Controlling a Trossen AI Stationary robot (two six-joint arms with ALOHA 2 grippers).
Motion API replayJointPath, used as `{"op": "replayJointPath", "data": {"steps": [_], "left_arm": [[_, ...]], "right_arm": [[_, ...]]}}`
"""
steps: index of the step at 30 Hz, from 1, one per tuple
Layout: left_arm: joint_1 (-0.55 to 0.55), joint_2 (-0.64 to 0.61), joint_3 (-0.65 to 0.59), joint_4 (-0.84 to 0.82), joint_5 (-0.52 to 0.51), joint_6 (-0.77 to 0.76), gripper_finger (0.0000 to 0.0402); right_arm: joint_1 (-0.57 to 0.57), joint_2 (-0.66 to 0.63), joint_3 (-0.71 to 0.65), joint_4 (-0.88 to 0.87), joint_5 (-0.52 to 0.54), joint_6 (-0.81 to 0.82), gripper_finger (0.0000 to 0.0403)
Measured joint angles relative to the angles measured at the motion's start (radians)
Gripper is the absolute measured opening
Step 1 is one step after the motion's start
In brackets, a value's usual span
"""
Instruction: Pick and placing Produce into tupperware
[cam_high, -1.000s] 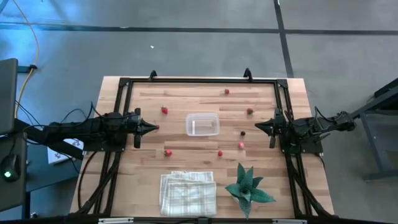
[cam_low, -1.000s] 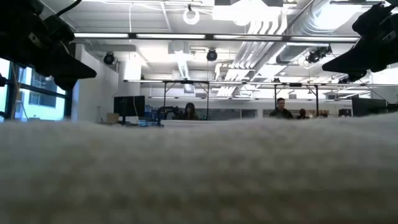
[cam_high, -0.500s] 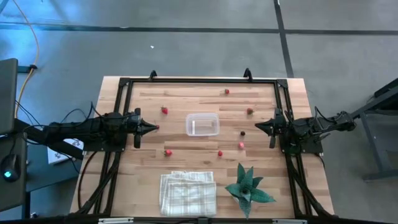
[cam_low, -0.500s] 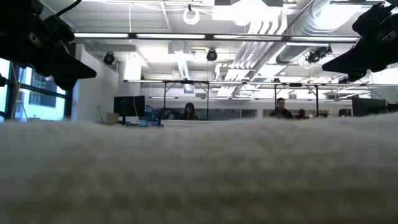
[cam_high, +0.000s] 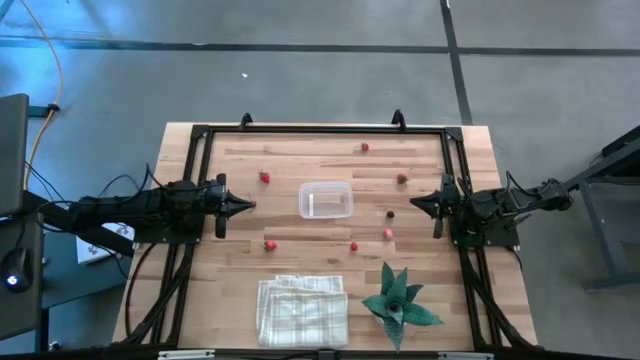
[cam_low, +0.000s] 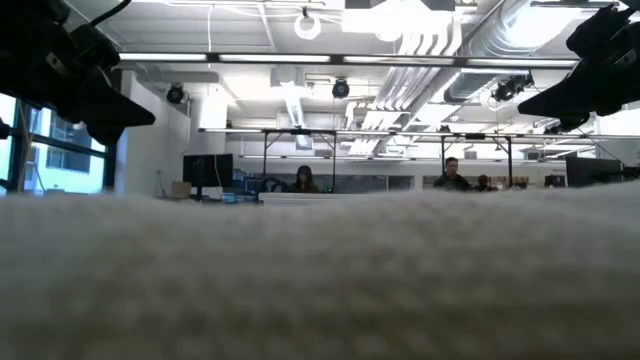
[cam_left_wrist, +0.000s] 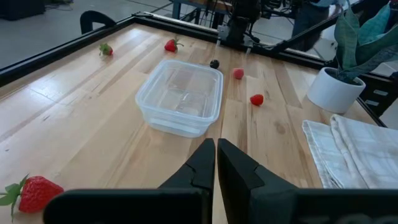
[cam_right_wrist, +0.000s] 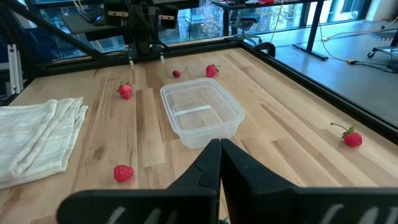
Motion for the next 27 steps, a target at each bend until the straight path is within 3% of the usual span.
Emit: {"op": "replayJointPath", "data": {"steps": [14, 21, 27], "left_arm": [[0.000, 0.000, 0.000, 0.016, -0.003, -0.017, 0.0010], [-0.001, 0.000, 0.000, 0.090, -0.029, -0.389, 0.0010], [0.000, 0.000, 0.000, 0.194, -0.161, -0.501, 0.0010]], "right_arm": [[0.000, 0.000, 0.000, 0.000, 0.000, 0.000, 0.0000], [0.000, 0.000, 0.000, 0.000, 0.013, -0.007, 0.0000], [-0.001, 0.000, 0.000, 0.007, 0.048, -0.003, 0.0000]]}}
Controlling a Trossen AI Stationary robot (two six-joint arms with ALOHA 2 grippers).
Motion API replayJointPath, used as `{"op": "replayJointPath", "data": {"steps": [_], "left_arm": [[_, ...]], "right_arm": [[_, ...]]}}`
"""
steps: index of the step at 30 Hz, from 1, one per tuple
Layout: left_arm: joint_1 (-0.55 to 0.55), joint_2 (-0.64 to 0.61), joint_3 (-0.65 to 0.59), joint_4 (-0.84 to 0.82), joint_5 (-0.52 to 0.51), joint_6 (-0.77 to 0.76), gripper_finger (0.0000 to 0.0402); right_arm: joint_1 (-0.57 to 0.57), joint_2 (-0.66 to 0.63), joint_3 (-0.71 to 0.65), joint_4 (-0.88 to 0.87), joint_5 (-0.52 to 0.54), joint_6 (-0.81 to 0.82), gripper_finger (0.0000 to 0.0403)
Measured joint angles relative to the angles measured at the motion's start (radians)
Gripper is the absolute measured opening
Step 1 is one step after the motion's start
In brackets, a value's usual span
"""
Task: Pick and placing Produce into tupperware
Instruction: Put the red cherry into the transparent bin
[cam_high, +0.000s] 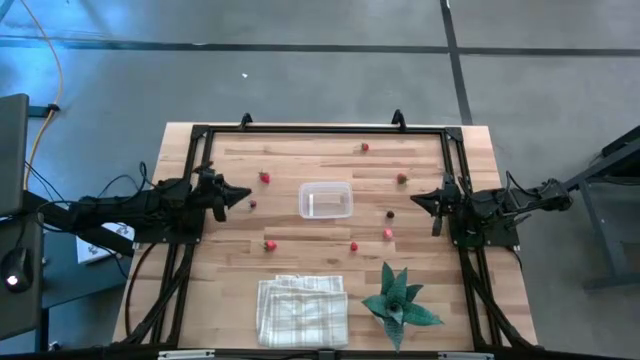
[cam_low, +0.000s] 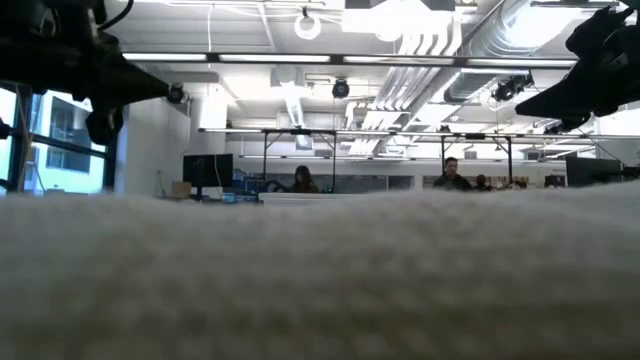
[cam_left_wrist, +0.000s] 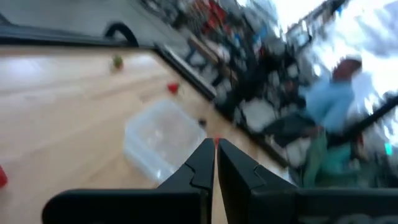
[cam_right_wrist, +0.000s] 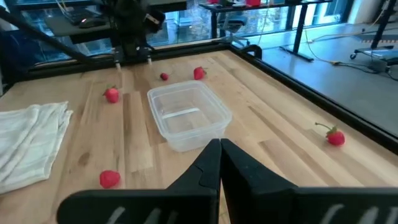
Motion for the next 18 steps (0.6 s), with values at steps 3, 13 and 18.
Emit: {"op": "replayJointPath", "data": {"steps": [3, 13, 18], "left_arm": [[0.000, 0.000, 0.000, 0.020, -0.076, -0.026, 0.0010], [0.000, 0.003, 0.000, 0.007, -0.171, -0.063, 0.0010], [0.000, 0.075, 0.000, -0.107, -0.096, -0.220, 0.0010]], "right_arm": [[0.000, 0.000, 0.000, 0.069, -0.005, 0.029, 0.0000], [0.000, 0.000, 0.000, 0.354, 0.244, 0.163, 0.0000], [0.000, 0.000, 0.000, 0.476, 0.307, 0.182, 0.0000]]}}
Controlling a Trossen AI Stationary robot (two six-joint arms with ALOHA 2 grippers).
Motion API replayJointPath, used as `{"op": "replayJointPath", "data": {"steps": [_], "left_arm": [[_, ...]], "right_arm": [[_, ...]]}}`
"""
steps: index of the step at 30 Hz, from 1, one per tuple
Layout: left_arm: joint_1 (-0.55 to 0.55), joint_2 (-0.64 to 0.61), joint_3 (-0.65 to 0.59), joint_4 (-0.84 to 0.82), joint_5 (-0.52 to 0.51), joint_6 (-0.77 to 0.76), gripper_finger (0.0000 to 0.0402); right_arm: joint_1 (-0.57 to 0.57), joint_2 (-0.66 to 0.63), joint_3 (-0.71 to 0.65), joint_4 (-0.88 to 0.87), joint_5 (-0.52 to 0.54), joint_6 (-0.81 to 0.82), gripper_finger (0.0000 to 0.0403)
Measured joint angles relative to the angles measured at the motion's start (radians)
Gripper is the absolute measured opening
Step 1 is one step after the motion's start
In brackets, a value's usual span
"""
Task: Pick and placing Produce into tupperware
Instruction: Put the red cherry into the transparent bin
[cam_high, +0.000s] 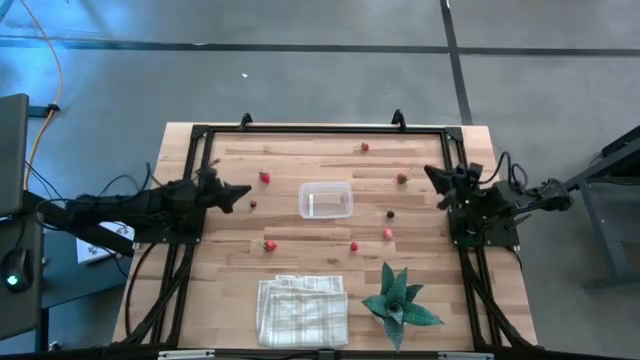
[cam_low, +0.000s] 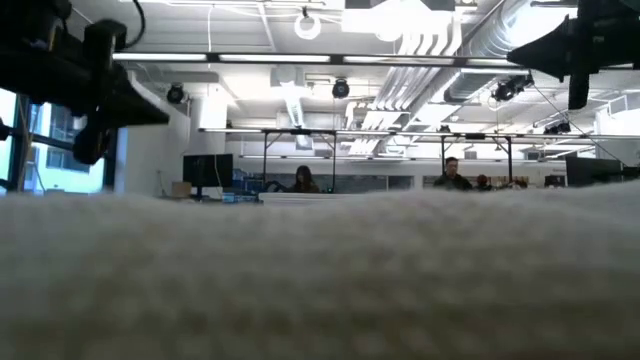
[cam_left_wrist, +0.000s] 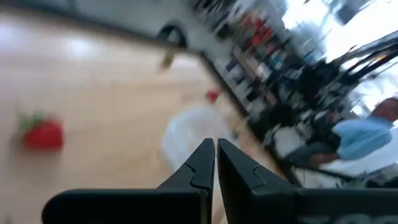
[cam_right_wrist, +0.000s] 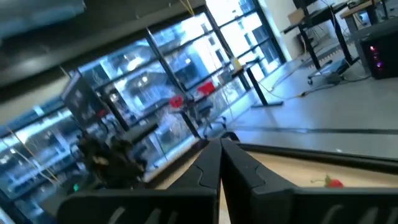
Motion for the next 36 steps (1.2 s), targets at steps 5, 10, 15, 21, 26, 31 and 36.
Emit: {"op": "replayJointPath", "data": {"steps": [5, 10, 15, 21, 26, 31, 36], "left_arm": [[0.000, 0.164, 0.018, -0.021, 0.070, -0.076, 0.0007], [0.000, 0.388, 0.129, -0.045, 0.073, -0.087, 0.0001], [0.000, 0.640, 0.328, -0.316, 0.060, -0.172, 0.0000], [0.000, 0.923, 0.577, -0.587, 0.043, -0.101, 0.0002], [0.000, 1.089, 0.712, -0.594, 0.042, 0.008, 0.0037], [0.001, 1.185, 0.775, -0.653, 0.057, 0.010, 0.0106], [0.020, 1.207, 0.782, -0.789, 0.088, -0.121, 0.0172]], "right_arm": [[0.000, 0.005, 0.000, 0.049, 0.004, 0.024, 0.0000], [0.000, 0.035, 0.000, 0.088, 0.021, 0.062, 0.0000], [0.000, 0.079, 0.000, 0.109, 0.030, 0.091, 0.0000], [0.000, 0.128, 0.001, 0.170, 0.030, 0.101, 0.0021], [0.000, 0.134, 0.010, 0.220, 0.054, 0.045, 0.0063], [0.000, 0.134, 0.106, 0.175, 0.046, -0.034, 0.0104], [0.000, 0.147, 0.272, -0.060, 0.041, -0.048, 0.0133]]}}
